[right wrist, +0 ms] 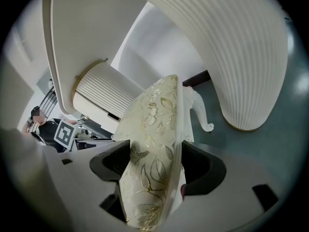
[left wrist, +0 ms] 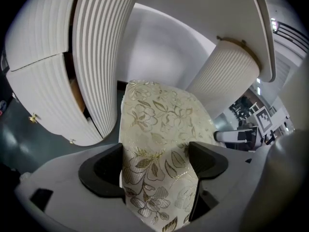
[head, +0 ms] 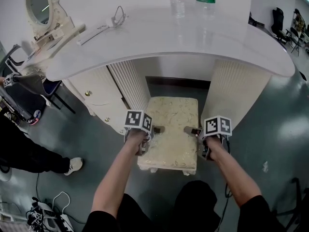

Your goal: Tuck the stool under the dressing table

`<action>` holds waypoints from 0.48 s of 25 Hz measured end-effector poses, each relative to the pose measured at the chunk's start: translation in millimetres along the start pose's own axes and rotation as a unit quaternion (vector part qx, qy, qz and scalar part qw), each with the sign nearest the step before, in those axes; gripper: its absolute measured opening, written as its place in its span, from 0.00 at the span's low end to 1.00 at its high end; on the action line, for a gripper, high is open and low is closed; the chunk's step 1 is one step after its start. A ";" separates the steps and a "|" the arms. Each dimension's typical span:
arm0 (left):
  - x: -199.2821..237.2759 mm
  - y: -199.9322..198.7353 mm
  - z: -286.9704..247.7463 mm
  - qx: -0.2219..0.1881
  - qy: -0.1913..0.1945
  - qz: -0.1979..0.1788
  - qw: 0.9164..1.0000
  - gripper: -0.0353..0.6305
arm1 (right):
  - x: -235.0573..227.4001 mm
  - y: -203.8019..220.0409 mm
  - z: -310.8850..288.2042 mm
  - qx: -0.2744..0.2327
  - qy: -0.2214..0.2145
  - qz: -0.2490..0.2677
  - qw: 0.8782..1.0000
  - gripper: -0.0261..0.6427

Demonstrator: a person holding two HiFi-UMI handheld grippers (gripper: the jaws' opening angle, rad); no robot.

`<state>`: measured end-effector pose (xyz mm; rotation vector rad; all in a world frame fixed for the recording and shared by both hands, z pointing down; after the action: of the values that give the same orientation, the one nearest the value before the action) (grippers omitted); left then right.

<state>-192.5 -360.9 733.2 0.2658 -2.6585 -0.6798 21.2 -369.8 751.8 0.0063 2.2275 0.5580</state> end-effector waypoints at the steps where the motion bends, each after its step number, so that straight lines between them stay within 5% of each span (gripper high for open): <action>1: 0.3 -2.6 -1.3 0.000 -0.001 -0.001 1.000 0.69 | -0.9 -2.5 -0.7 -0.002 0.000 0.000 1.000 0.47; 12: 4.4 -28.3 -11.3 -0.017 -0.009 -0.006 1.000 0.69 | -5.3 -29.2 -9.2 -0.014 0.002 0.000 1.000 0.47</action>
<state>-189.4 -391.3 729.8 0.2688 -2.6625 -0.7344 23.2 -400.7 749.3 -0.0090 2.2237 0.5892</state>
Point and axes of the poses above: the fingertips, and each gripper's own axes: z backward along the fingers, x to its left, y out of its underside, the point moved 4 cm from there along z, backward along the fingers, and after that the axes turned 4 degrees about -z, right-handed, at the moved point
